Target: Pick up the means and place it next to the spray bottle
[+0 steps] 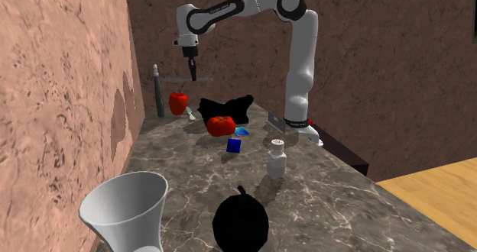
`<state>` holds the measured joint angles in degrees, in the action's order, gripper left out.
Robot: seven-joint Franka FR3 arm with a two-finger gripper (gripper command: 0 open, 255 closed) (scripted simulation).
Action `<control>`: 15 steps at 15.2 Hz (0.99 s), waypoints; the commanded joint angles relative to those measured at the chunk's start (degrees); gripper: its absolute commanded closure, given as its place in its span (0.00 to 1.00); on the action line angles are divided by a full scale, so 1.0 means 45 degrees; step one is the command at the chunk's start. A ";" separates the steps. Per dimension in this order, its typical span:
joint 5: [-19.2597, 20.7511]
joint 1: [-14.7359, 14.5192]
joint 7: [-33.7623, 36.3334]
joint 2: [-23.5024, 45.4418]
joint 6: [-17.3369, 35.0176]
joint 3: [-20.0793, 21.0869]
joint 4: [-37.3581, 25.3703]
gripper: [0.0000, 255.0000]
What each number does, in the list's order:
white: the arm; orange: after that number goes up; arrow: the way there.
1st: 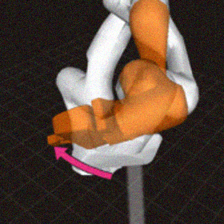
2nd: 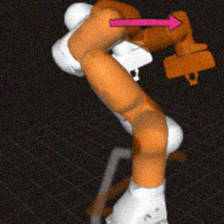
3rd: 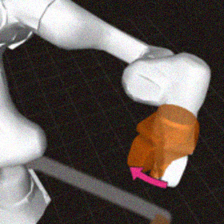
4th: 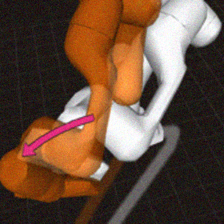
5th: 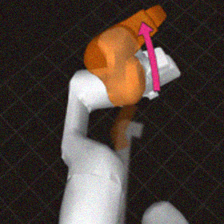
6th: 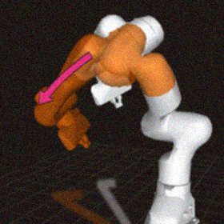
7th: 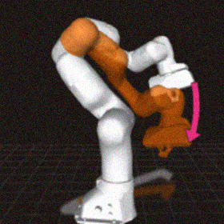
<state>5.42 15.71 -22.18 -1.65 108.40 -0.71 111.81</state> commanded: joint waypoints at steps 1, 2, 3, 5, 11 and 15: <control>-0.0009 0.0159 0.0163 0.0612 -0.0010 -0.0158 0.0439 1.00; -0.0004 0.0170 0.0176 0.0659 0.0154 -0.0149 0.0557 1.00; 0.0000 0.0186 0.0189 0.0708 0.0318 -0.0136 0.0672 1.00; 0.0011 0.0207 0.0216 0.0815 0.0645 -0.0122 0.0893 1.00; 0.0049 0.0274 0.0301 0.1195 0.1620 -0.0071 0.1491 1.00; 0.0081 0.0321 0.0361 0.1499 0.2264 -0.0036 0.1834 1.00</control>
<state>5.83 16.37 -20.40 2.40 118.52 -0.02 119.11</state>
